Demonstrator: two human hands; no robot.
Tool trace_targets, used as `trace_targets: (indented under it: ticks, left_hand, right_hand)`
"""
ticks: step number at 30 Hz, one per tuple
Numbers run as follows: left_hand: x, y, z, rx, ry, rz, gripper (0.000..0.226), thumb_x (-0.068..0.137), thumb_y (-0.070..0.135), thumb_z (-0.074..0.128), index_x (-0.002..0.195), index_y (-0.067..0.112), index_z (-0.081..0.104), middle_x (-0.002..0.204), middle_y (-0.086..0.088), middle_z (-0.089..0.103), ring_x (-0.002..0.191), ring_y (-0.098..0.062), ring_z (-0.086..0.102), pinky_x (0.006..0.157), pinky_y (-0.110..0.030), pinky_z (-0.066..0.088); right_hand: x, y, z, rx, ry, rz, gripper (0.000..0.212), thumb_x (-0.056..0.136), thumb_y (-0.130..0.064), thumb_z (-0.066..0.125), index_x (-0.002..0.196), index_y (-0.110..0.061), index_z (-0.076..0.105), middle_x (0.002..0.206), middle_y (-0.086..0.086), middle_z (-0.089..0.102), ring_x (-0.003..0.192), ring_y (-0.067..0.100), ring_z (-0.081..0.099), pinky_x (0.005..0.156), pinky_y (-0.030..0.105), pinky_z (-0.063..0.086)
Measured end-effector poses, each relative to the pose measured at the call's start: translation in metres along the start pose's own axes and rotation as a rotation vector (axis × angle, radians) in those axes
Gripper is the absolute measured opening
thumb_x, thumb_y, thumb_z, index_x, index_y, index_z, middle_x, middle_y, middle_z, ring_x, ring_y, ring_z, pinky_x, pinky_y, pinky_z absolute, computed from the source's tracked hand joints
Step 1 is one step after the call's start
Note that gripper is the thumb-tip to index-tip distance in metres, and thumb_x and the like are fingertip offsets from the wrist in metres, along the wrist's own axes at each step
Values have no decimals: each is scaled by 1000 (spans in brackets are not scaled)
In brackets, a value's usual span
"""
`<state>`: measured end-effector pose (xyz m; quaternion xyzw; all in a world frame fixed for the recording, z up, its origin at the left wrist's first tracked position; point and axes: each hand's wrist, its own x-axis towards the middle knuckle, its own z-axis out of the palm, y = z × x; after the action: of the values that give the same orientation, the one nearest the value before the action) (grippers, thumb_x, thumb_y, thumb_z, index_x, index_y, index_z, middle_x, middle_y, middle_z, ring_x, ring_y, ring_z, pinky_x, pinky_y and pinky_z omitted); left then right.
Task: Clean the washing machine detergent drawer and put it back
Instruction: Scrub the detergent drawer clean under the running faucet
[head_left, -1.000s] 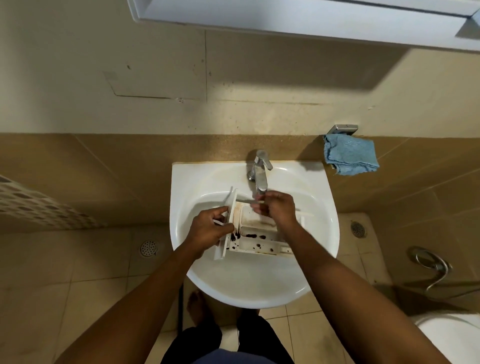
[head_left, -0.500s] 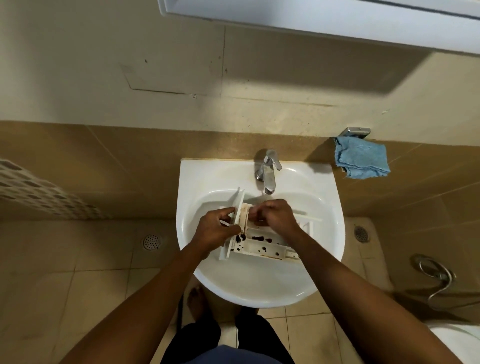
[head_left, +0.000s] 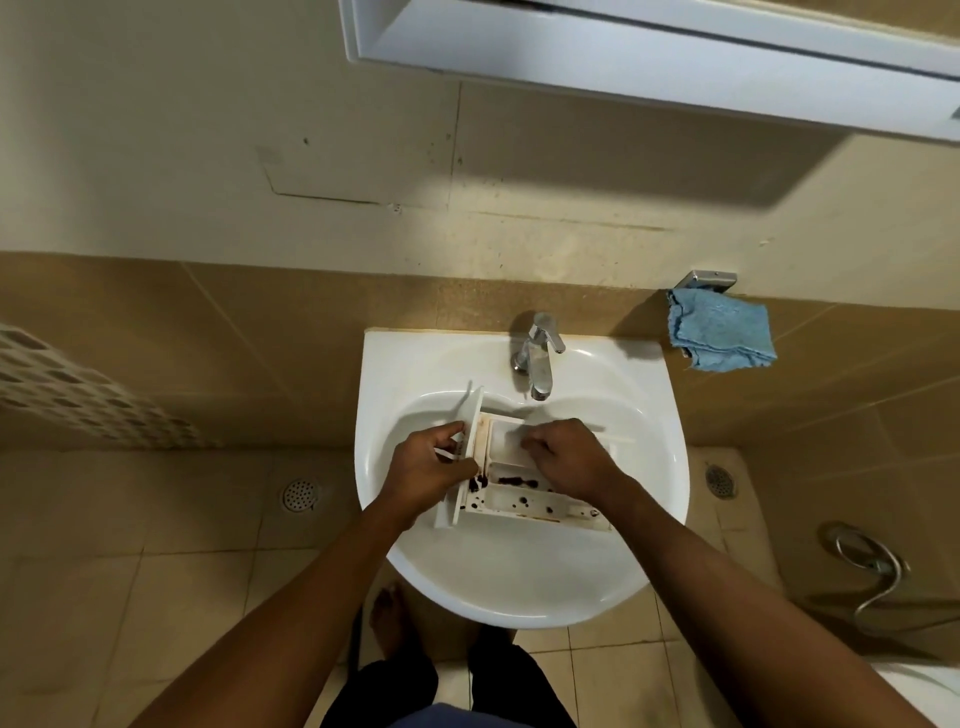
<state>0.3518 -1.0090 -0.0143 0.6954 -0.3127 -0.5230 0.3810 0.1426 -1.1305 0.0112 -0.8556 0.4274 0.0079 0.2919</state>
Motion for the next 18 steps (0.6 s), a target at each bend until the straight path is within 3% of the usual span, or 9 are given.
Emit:
trace_targets:
  ticks: [3, 5, 7, 10, 11, 14, 16, 18]
  left_hand:
    - [0, 0, 0, 3, 18, 8, 73, 71, 34, 84, 141, 29, 65, 107, 3, 74, 91, -19, 76, 74, -42, 65]
    - [-1, -1, -1, -5, 24, 6, 66, 80, 23, 85, 142, 27, 64, 109, 1, 74, 93, -21, 75, 73, -42, 66]
    - [-2, -1, 0, -4, 20, -1, 67, 79, 24, 86, 142, 27, 64, 109, 1, 73, 95, -22, 75, 77, -45, 66]
    - [-4, 4, 0, 11, 23, 2, 81, 63, 43, 82, 141, 29, 65, 107, 4, 74, 94, -20, 74, 78, -45, 65]
    - [-4, 4, 0, 9, 21, 8, 85, 60, 47, 80, 141, 29, 65, 107, 4, 74, 94, -20, 74, 76, -43, 65]
    - [-4, 1, -1, 1, 19, 17, 84, 61, 45, 81, 142, 29, 65, 108, 4, 74, 94, -20, 74, 75, -40, 64]
    - [-4, 0, -2, -12, 22, 5, 80, 64, 41, 81, 141, 30, 65, 107, 5, 73, 94, -19, 75, 79, -45, 65]
    - [-4, 0, -2, -20, 23, -5, 78, 65, 38, 82, 141, 30, 65, 107, 5, 73, 95, -20, 75, 80, -48, 65]
  right_hand:
    - [-1, -24, 5, 250, -47, -38, 41, 94, -27, 47, 121, -15, 76, 121, -2, 75, 100, 10, 68, 91, 24, 51]
    - [-11, -19, 9, 150, -112, -126, 40, 97, -22, 48, 127, -13, 73, 128, 3, 73, 111, 17, 67, 97, 26, 49]
    - [-17, 1, 4, -25, -158, -143, 34, 99, -12, 54, 127, -11, 73, 130, 7, 72, 116, 23, 64, 99, 31, 48]
    - [-12, 16, -10, -118, -97, 4, 23, 94, -15, 61, 104, -16, 82, 107, 1, 79, 103, 22, 72, 91, 33, 55]
    - [-7, 14, -13, 12, 4, 78, 23, 92, -10, 62, 95, -17, 83, 98, 0, 80, 97, 21, 74, 91, 32, 56]
    - [17, -5, -29, 827, 314, 450, 29, 89, 11, 52, 78, 0, 77, 82, 16, 78, 84, 37, 77, 84, 42, 63]
    - [27, -15, -33, 1193, 325, 625, 25, 88, 16, 45, 77, 10, 67, 86, 29, 75, 87, 43, 76, 85, 46, 63]
    - [30, -13, -30, 1367, 283, 680, 30, 88, 20, 36, 83, 9, 63, 94, 35, 73, 91, 44, 76, 88, 47, 62]
